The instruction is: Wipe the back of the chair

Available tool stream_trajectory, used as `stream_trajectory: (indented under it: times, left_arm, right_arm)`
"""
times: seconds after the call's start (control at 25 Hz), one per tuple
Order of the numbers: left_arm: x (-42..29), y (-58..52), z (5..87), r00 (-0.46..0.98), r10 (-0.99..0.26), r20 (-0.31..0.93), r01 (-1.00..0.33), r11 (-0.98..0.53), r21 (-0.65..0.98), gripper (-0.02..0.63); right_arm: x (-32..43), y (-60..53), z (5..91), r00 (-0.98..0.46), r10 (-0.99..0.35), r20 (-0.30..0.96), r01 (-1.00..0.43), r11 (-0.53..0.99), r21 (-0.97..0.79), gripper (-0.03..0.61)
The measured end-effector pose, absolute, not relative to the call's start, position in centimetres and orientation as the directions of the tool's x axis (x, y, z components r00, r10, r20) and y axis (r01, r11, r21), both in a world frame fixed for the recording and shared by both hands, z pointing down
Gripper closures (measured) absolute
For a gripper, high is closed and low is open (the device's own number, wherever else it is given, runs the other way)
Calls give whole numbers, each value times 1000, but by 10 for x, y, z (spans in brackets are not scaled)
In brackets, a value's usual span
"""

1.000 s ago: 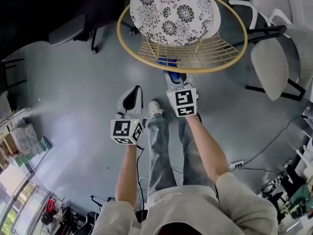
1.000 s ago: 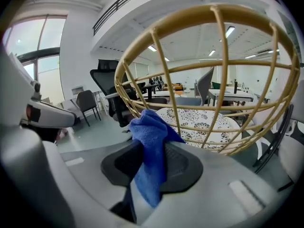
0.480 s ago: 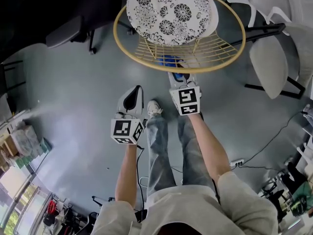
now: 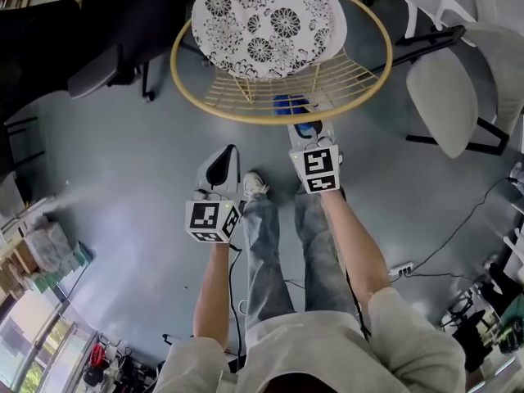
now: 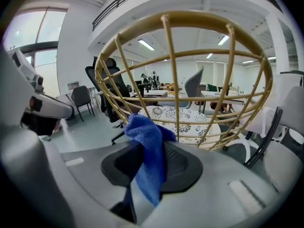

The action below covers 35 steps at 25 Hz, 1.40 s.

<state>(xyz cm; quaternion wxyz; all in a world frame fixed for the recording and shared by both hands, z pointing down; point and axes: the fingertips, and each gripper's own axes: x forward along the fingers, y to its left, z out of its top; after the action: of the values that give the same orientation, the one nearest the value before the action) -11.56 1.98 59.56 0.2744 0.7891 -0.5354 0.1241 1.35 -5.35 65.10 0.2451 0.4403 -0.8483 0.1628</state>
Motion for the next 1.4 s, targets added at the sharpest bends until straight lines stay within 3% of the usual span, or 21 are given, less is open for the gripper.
stream_trajectory:
  times: [0.8, 1.4]
  left_arm:
    - [-33, -9, 594, 459, -743, 487, -887, -351, 300, 611]
    - [-19, -17, 559, 470, -761, 447, -882, -393, 260, 612]
  right_arm:
    - [146, -85, 644, -370, -749, 549, -905, 423, -32, 474]
    - [161, -45, 602, -359, -775, 520, -918, 393, -48, 474]
